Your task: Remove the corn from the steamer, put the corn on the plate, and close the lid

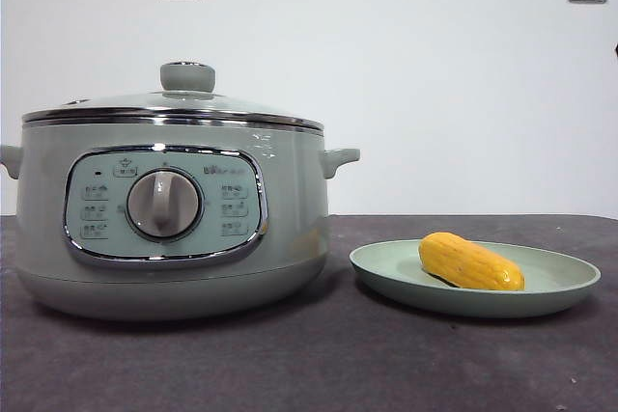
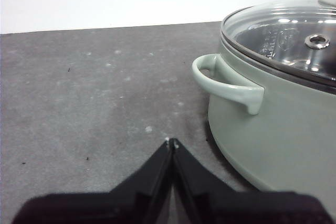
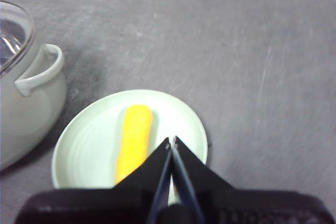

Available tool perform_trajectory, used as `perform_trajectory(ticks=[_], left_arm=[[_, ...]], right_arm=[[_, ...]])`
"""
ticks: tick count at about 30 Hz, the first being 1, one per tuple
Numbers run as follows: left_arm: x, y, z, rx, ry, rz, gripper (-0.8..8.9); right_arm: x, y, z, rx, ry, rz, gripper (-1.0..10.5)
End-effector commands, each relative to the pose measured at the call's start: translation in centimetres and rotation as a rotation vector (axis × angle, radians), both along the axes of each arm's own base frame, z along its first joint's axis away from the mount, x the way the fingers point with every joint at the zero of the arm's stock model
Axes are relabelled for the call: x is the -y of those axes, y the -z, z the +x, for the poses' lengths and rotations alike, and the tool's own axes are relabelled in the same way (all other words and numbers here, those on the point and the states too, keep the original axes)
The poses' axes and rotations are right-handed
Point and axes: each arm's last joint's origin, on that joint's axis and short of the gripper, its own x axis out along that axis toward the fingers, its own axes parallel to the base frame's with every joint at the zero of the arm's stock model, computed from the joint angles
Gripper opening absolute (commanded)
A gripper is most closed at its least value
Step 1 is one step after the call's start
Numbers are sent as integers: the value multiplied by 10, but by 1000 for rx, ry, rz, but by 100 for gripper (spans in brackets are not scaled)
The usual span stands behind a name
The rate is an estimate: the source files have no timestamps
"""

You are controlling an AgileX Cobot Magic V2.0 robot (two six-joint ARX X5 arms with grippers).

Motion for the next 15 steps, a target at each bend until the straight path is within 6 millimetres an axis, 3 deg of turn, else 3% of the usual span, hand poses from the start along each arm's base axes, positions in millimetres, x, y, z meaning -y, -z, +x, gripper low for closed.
perform_trajectory(ticks=[1,5,8,15], left_arm=[[-1,5,1,-10,-7,-3,-3],[-1,5,1,-10,-7,-3,-3],[-1,5,1,-10,-7,-3,-3],[-1,5,1,-10,-7,-3,-3]], right_arm=[[7,7,-4,56,-31,-72,4],[21,23,-11,206,-90,1,4],[31,44,-17,295,-39,18,4],[40,93,-22,280,64,43,4]])
